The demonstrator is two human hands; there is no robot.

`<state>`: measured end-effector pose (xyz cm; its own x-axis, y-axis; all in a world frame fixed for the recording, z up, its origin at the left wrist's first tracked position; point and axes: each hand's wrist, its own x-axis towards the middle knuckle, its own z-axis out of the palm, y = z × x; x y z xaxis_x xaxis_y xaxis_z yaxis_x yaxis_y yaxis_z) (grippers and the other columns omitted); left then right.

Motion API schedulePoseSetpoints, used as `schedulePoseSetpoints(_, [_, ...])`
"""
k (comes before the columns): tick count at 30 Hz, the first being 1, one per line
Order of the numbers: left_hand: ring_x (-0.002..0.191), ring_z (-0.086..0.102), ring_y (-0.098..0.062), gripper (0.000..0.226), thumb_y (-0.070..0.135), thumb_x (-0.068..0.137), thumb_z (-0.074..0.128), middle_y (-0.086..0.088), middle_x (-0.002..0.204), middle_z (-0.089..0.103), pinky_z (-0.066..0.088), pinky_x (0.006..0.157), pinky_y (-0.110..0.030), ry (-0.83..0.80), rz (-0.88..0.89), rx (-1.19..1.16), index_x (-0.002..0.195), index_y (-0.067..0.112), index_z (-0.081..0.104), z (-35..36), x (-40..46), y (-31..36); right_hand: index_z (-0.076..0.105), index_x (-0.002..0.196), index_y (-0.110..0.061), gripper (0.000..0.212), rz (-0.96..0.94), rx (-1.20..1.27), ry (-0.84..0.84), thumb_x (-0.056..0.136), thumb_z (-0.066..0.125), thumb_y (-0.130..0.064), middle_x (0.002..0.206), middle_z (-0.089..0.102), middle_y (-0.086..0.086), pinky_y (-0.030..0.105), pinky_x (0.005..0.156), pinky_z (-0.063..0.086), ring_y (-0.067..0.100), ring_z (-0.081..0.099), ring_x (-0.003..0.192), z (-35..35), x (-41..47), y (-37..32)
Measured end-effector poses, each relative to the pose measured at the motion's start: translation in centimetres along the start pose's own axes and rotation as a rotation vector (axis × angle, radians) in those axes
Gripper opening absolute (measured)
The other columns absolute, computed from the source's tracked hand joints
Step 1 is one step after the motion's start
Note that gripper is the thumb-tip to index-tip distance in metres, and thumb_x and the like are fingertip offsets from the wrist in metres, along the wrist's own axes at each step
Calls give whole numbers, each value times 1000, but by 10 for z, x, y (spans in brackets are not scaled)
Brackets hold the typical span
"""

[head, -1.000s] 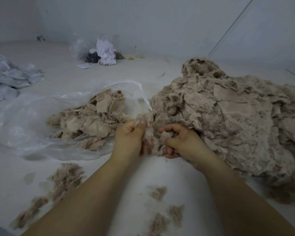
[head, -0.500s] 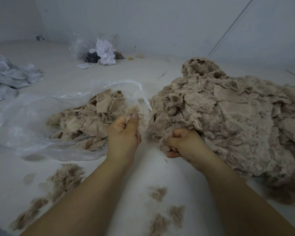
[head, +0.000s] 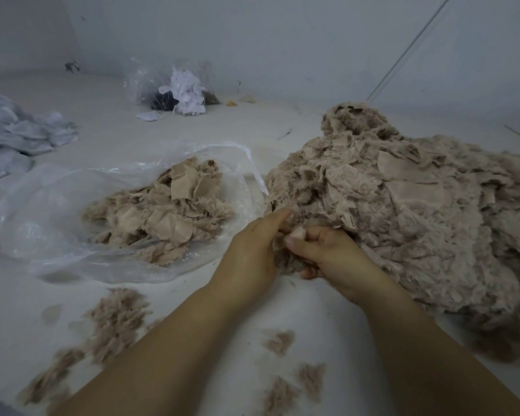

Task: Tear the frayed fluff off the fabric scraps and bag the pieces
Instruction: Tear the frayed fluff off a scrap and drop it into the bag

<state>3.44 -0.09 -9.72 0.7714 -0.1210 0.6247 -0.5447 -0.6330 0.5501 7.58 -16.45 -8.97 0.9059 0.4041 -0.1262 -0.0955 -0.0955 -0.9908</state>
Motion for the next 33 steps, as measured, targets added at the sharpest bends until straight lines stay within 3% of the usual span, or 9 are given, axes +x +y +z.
schedulePoseSetpoints(2, [104,61,-6,48,-3,91,42,-1,111,69,43,91,-10,84,-54,-102,135,8,54,-1,1,3,69,100,-17,41,-4,39,29,68,79,-41,81,68,0,20,52,49,6,60,67,1,0,1])
schedulePoseSetpoints(5, [108,61,-2,46,-11,95,43,5,107,71,45,96,-17,108,-178,-227,133,11,55,-1,2,1,73,86,-31,6,-29,49,49,81,76,-30,73,68,-6,20,50,49,3,61,63,1,1,1])
schedulePoseSetpoints(12, [95,68,-12,28,6,100,52,-1,103,73,54,82,-26,198,-470,-595,119,24,59,-2,8,-1,74,63,-22,13,-54,75,17,73,77,-30,60,63,1,17,47,44,7,50,49,0,2,3])
schedulePoseSetpoints(16, [89,66,-3,25,19,97,59,6,109,70,50,74,-15,3,-520,-514,120,27,65,-3,10,-3,73,67,-22,14,-77,52,-45,67,77,-35,62,59,-1,18,49,44,7,49,51,0,0,3])
schedulePoseSetpoints(20, [74,65,-2,15,15,98,58,10,84,73,49,67,-15,-65,-554,-615,100,15,73,-4,10,-2,75,71,-25,9,-68,68,-104,72,73,-34,67,65,-5,17,52,47,2,54,56,-2,-1,1])
schedulePoseSetpoints(23, [41,46,-3,21,13,97,60,7,53,58,37,41,-16,-112,-596,-578,78,12,70,-6,10,-4,72,70,-25,16,-38,112,-86,85,67,-27,60,48,-1,19,52,48,4,44,52,-3,0,2])
schedulePoseSetpoints(26, [36,37,-10,27,14,94,64,-4,49,49,30,37,-17,-74,-653,-636,67,12,66,-8,10,-5,74,72,-23,22,-14,129,-50,91,63,-27,56,39,-3,19,52,48,7,41,52,-3,2,4])
schedulePoseSetpoints(29, [37,40,-11,31,15,93,66,-3,48,52,31,38,-16,-31,-653,-650,62,16,66,-6,9,-4,76,81,-14,30,-30,30,-70,78,69,-43,62,55,1,19,55,49,8,51,58,0,0,3])
schedulePoseSetpoints(33, [33,36,-10,48,15,95,63,2,42,47,29,37,-16,-8,-656,-635,47,21,60,-5,10,-5,70,93,7,48,-1,124,1,71,72,-36,85,68,19,26,62,54,26,61,77,0,2,6])
